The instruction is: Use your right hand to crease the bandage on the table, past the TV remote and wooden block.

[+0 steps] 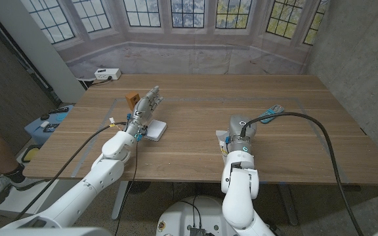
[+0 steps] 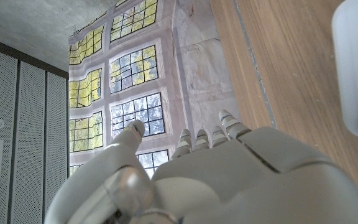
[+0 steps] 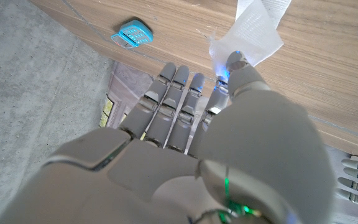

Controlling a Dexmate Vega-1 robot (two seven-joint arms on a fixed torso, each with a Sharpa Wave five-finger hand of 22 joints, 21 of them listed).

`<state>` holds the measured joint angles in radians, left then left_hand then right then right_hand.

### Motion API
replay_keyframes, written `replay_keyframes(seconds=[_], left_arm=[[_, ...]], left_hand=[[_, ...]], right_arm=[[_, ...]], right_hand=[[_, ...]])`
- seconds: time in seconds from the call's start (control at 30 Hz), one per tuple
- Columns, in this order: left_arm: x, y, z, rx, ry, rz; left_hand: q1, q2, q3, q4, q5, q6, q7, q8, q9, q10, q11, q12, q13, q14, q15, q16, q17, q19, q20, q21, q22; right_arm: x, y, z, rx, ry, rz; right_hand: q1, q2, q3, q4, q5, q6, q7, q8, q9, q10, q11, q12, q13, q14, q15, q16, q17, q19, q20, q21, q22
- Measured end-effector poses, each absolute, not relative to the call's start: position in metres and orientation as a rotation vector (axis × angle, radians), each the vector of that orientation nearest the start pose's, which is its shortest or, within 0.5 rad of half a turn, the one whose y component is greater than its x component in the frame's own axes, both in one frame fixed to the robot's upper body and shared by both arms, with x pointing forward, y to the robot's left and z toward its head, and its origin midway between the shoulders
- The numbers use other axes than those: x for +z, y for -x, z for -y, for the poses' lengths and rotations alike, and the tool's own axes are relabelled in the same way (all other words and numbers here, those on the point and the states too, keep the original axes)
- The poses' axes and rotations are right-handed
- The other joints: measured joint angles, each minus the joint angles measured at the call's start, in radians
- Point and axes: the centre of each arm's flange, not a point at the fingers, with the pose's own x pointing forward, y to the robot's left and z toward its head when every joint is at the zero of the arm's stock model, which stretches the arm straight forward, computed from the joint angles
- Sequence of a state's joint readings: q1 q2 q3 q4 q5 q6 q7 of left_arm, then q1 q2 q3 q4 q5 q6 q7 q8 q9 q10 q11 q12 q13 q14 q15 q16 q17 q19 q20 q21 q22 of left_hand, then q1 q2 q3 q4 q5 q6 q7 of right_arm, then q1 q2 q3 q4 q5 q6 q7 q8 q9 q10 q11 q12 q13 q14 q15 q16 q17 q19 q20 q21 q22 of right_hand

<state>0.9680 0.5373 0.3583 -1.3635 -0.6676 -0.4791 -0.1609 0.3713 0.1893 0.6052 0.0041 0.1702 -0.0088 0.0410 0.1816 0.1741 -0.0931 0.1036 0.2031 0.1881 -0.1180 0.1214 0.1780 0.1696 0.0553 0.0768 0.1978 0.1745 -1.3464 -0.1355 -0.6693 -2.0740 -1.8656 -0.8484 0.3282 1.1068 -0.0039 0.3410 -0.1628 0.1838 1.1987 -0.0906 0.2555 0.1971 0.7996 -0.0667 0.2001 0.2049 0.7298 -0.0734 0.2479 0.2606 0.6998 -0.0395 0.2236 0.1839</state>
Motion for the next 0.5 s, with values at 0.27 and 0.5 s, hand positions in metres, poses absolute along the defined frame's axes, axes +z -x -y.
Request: replay_keyframes(seconds=[0.27,0.5], left_arm=[[-0.0559,-0.6137,-0.2825,-0.334,0.027,0.714],[-0.0554,-0.6145,-0.2823,-0.323,0.032,0.715]], left_hand=[[0.000,0.000,0.000,0.000,0.000,0.000,0.000,0.000,0.000,0.000,0.000,0.000,0.000,0.000,0.000,0.000,0.000,0.000,0.000,0.000,0.000],[0.000,0.000,0.000,0.000,0.000,0.000,0.000,0.000,0.000,0.000,0.000,0.000,0.000,0.000,0.000,0.000,0.000,0.000,0.000,0.000,0.000]], right_arm=[[-0.0899,-0.4456,0.0965,-0.504,1.466,0.204],[-0.0920,-0.4479,0.1001,-0.486,1.466,0.201]], right_hand=[[0.000,0.000,0.004,0.004,0.000,0.000,0.000,-0.001,0.001,0.000,0.000,0.000,0.000,0.000,0.000,0.000,0.002,0.000,0.000,0.000,0.000],[0.000,0.000,0.004,0.004,0.000,0.000,0.000,-0.003,0.001,0.000,0.000,0.000,0.000,0.000,0.000,0.000,0.002,0.000,0.000,0.000,0.000]])
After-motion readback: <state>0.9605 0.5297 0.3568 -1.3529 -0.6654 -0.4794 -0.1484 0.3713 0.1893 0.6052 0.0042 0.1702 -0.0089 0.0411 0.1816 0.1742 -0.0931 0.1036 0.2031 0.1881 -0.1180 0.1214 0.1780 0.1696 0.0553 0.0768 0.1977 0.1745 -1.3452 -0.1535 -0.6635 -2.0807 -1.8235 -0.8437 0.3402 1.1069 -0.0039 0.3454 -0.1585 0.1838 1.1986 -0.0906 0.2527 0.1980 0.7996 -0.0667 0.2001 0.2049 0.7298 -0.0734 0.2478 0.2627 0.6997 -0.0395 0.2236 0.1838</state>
